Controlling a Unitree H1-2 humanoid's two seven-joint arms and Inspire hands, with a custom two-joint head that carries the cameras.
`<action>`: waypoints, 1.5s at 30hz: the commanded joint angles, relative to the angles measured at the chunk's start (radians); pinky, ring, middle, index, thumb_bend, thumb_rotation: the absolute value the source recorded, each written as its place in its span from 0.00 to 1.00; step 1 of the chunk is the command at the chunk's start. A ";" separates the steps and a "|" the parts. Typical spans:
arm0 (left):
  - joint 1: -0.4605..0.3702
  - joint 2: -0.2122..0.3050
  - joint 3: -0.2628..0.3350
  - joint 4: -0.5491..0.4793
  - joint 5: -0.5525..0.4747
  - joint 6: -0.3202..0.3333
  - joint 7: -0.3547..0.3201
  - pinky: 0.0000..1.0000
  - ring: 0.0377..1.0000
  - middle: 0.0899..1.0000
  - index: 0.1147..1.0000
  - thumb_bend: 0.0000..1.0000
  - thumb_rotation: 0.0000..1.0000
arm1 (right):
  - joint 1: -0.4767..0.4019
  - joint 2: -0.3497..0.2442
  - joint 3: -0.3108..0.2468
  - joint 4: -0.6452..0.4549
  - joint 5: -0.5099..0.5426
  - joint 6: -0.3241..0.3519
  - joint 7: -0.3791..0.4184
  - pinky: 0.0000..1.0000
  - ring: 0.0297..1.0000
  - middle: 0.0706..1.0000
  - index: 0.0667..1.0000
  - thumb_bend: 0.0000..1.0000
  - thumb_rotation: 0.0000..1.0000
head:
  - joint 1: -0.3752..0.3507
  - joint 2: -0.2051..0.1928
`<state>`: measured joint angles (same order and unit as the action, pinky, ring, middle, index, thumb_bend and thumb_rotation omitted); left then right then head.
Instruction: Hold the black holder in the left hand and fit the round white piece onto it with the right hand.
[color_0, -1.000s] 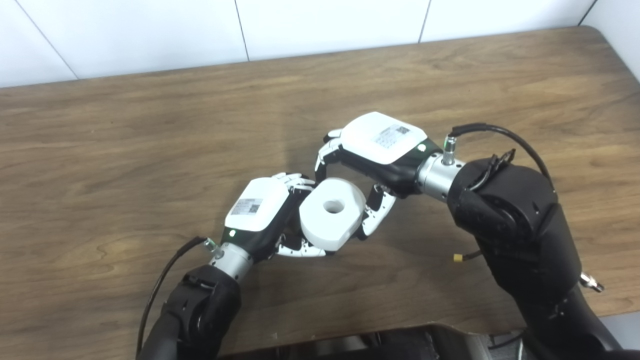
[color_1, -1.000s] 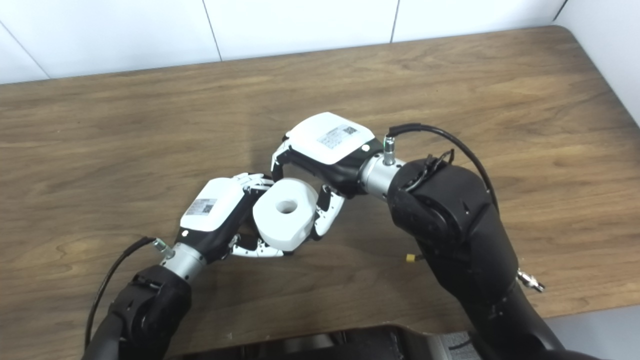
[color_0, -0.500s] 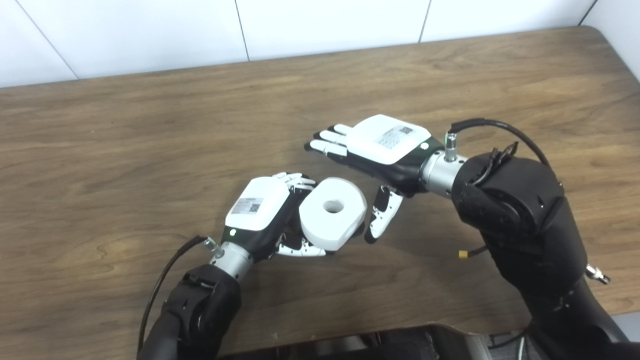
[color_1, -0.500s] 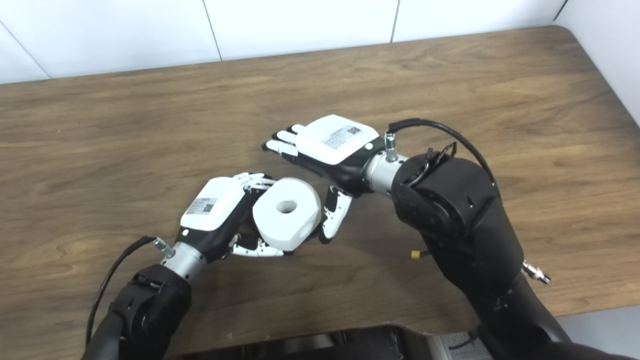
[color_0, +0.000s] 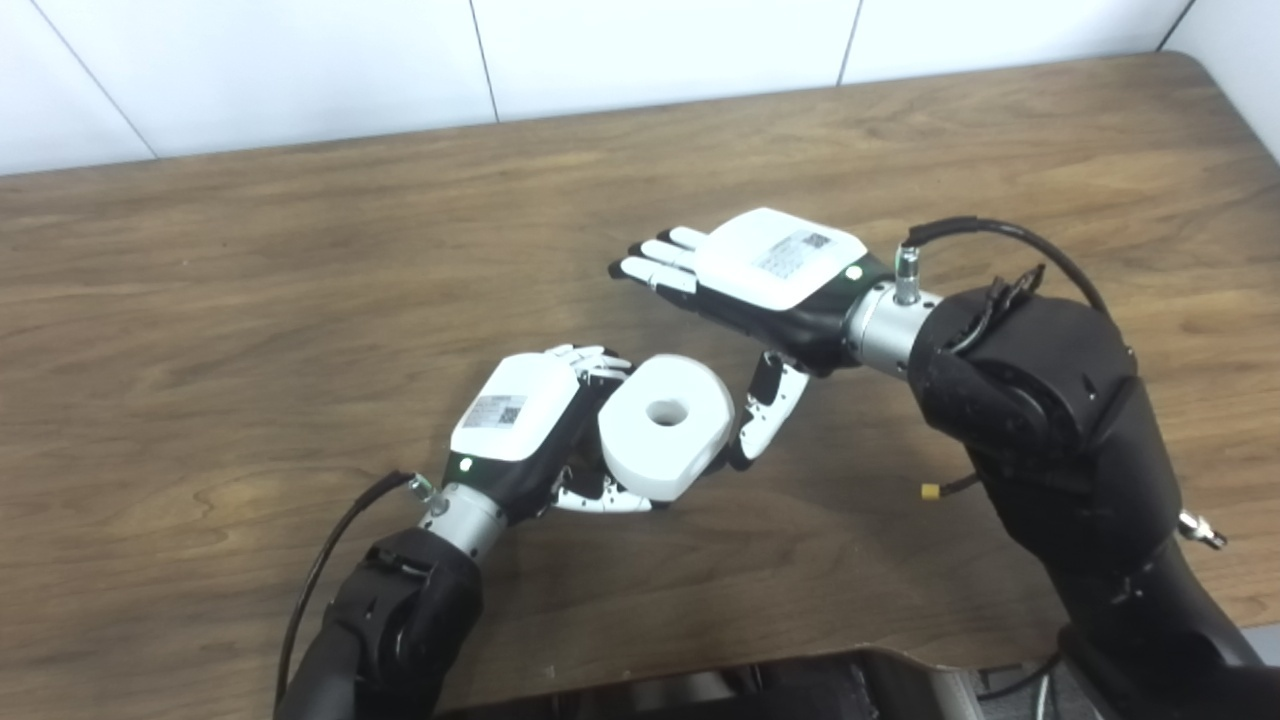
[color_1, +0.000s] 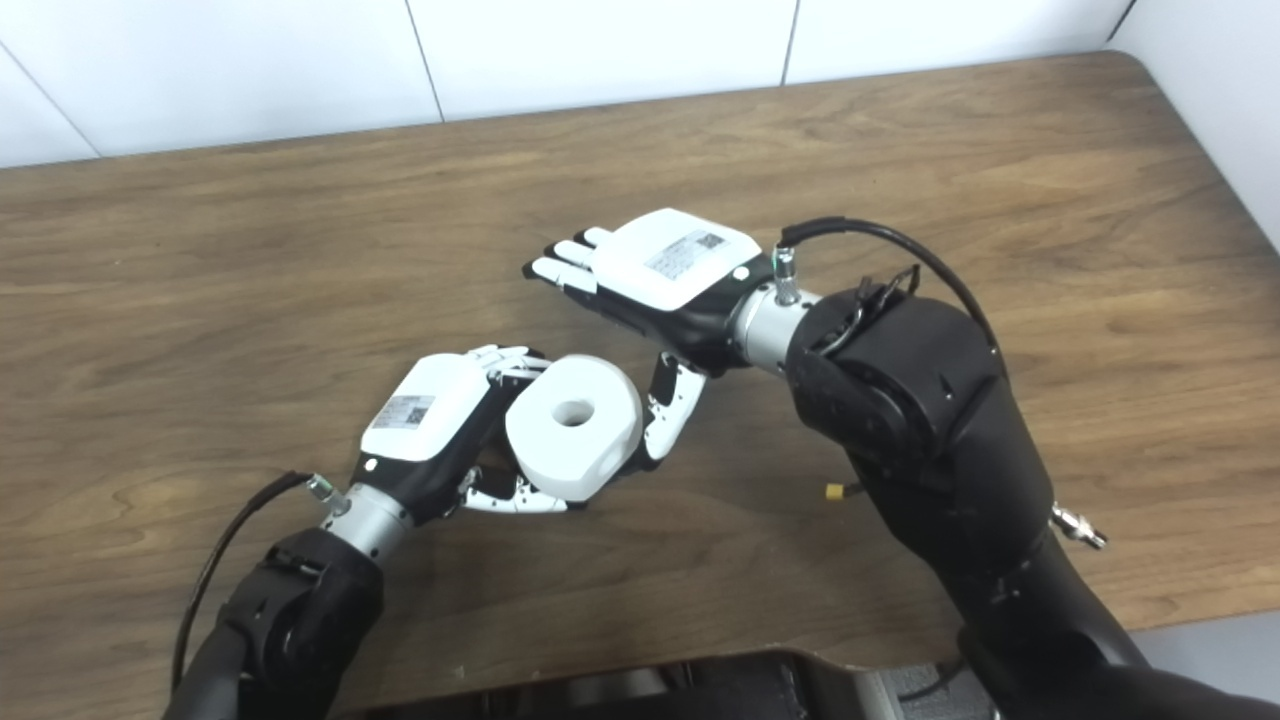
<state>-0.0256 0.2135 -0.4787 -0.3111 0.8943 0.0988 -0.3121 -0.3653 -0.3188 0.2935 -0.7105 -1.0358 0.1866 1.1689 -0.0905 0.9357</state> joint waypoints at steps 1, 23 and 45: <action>0.018 0.014 -0.012 0.036 0.006 0.038 -0.073 0.86 0.84 0.75 0.42 0.52 0.06 | -0.039 -0.006 -0.015 -0.029 0.006 0.022 0.054 0.93 1.00 1.00 1.00 1.00 0.31 | -0.003 0.000; 0.005 0.021 -0.023 -0.007 0.034 0.134 -0.243 0.96 0.96 0.91 0.91 0.98 0.28 | -0.045 -0.019 -0.012 -0.014 0.016 0.019 0.040 0.94 1.00 1.00 1.00 1.00 0.35 | 0.004 0.005; -0.010 0.017 0.067 -0.020 0.111 0.212 -0.308 0.95 0.98 0.96 0.99 0.97 0.28 | -0.049 -0.023 -0.017 0.005 0.018 0.016 0.019 0.93 1.00 1.00 1.00 1.00 0.35 | 0.034 -0.002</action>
<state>-0.0569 0.2004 -0.4381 -0.3801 0.9838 0.2247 -0.5560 -0.3777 -0.3347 0.2922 -0.6931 -1.0191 0.1885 1.1679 -0.0583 0.9342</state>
